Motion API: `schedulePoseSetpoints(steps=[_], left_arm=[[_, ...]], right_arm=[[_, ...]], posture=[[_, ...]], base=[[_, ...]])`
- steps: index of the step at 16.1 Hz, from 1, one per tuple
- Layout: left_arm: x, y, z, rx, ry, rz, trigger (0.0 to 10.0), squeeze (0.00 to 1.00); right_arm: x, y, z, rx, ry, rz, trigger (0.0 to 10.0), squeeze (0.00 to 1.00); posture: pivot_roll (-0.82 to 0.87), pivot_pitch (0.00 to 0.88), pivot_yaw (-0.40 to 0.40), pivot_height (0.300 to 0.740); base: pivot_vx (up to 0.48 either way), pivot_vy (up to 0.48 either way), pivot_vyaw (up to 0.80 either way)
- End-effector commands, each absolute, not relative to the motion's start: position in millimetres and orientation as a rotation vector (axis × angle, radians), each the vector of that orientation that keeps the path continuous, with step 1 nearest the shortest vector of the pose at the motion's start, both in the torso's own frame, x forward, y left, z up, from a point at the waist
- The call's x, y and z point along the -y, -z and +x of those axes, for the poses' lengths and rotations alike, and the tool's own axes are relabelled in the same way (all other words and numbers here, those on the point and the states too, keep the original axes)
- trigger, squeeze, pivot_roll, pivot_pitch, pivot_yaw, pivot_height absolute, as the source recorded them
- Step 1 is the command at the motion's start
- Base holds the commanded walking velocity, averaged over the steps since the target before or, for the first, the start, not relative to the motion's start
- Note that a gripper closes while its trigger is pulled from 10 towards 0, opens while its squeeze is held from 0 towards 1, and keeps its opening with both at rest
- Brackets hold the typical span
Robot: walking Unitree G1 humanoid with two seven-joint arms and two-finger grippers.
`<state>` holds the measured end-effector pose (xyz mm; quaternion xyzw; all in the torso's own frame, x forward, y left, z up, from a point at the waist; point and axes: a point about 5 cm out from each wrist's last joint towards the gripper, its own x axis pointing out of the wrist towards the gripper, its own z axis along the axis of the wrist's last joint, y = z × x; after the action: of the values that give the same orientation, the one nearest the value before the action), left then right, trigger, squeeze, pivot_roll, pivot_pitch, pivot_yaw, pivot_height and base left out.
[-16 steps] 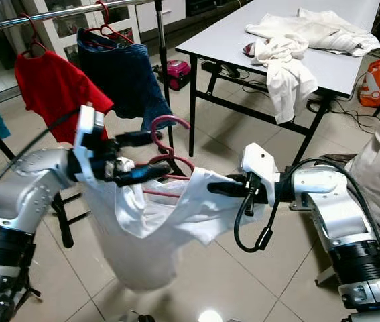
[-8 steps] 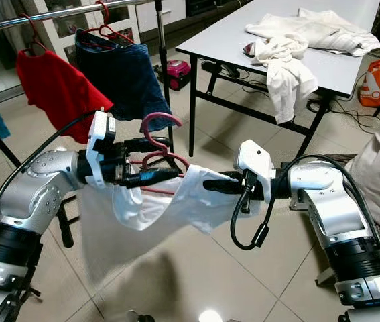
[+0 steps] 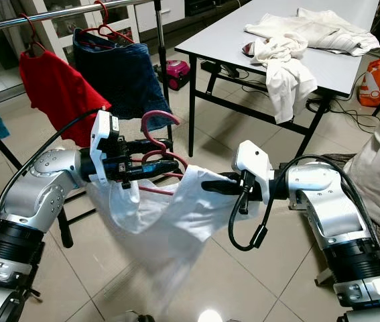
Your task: Hang hanger
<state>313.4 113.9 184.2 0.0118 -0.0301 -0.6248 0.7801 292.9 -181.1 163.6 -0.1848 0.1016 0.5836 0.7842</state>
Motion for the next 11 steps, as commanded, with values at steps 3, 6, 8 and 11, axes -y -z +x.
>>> schedulePoseSetpoints(steps=[3,6,8,11], left_arm=[[-116.5,-187.5,312.2,0.068,1.390,0.000,0.0,0.00],[-117.2,-187.6,309.1,0.064,1.420,-0.015,0.0,0.00],[-117.3,-186.3,307.4,0.057,1.434,-0.017,0.0,0.00],[-117.4,-185.0,306.5,0.049,1.443,-0.017,0.0,0.00]], right_arm=[[175.6,-172.0,290.5,-0.165,-1.285,-0.390,0.0,0.00],[176.6,-172.5,290.3,-0.168,-1.288,-0.394,0.0,0.00],[176.6,-172.6,290.2,-0.168,-1.289,-0.394,0.0,0.00],[176.3,-173.1,291.1,-0.163,-1.283,-0.396,0.0,0.00]], posture=[[-0.11,0.000,0.083,0.740],[-0.11,0.000,0.083,0.740],[-0.11,0.000,0.083,0.740],[-0.11,0.000,0.082,0.740]], base=[[0.000,0.000,0.00],[0.000,0.000,0.00],[0.000,0.000,0.00],[0.000,0.000,0.00]])
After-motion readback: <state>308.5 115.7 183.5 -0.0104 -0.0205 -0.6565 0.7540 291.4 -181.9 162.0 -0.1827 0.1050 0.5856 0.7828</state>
